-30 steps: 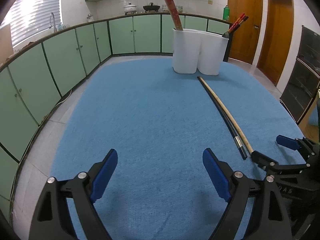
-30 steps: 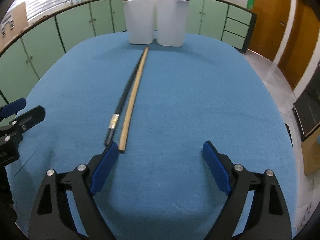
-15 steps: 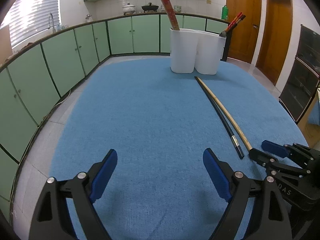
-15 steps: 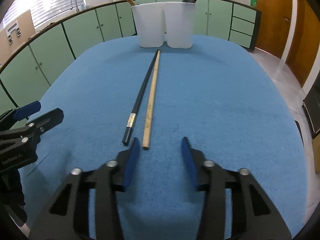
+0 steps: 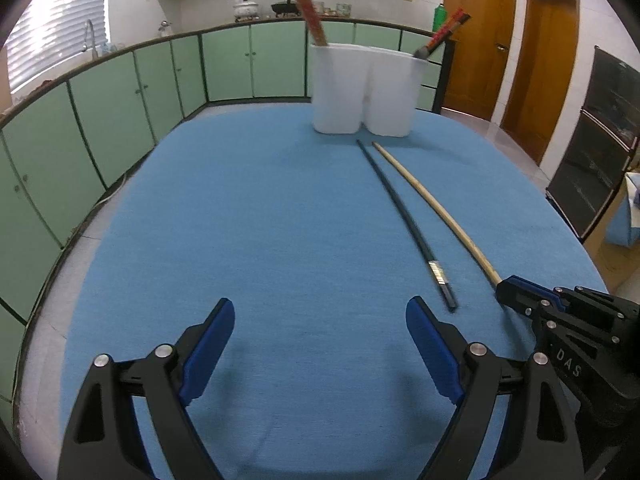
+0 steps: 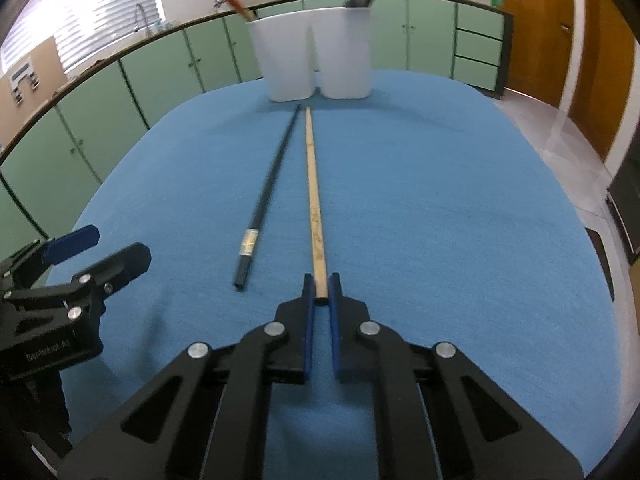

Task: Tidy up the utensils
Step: 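Close the right gripper on the wooden chopstick while the left gripper grasps the black chopstick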

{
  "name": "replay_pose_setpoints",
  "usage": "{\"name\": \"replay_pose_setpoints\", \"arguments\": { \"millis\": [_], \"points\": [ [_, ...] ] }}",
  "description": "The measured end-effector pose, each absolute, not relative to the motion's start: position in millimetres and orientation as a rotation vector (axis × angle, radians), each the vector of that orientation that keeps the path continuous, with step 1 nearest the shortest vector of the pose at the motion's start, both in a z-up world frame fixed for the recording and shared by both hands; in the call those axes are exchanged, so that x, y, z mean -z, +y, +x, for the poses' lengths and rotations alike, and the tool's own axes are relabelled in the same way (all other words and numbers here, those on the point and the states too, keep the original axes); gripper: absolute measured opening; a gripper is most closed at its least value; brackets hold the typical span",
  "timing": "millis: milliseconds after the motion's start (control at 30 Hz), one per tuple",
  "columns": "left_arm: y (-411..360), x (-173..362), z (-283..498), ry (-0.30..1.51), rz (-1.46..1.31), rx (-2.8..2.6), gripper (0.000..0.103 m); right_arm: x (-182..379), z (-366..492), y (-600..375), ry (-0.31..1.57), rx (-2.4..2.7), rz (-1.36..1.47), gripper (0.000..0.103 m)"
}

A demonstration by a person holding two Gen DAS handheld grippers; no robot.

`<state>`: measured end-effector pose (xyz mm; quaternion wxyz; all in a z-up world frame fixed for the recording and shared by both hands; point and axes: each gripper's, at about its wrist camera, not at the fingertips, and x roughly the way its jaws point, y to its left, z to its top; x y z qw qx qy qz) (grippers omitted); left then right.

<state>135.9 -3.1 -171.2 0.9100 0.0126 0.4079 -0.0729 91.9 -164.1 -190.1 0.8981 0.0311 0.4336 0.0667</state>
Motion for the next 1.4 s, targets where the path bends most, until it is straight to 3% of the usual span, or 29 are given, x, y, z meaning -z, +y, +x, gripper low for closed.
{"name": "replay_pose_setpoints", "arguments": {
  "millis": [367,600,867,1133,1400],
  "points": [
    [-51.0,182.3,144.1,0.884,0.034,0.199,0.082,192.7,93.8,-212.3,0.901,-0.083,0.111,0.006],
    [-65.9,191.2,149.5,0.909,0.048,0.163,0.071,194.0,95.9,-214.5,0.908,-0.112,0.098,0.006],
    [-75.0,189.8,148.9,0.892,0.059,0.145,0.044,193.7,93.8,-216.6,0.907,-0.134,0.108,0.008],
    [-79.0,189.6,149.8,0.887,0.056,0.163,0.01,194.1,92.7,-216.2,0.905,-0.138,0.106,0.007],
    [-73.8,186.1,147.9,0.888,0.017,0.182,0.007,186.1,89.3,-213.1,0.881,-0.133,0.074,0.006]
  ]
}}
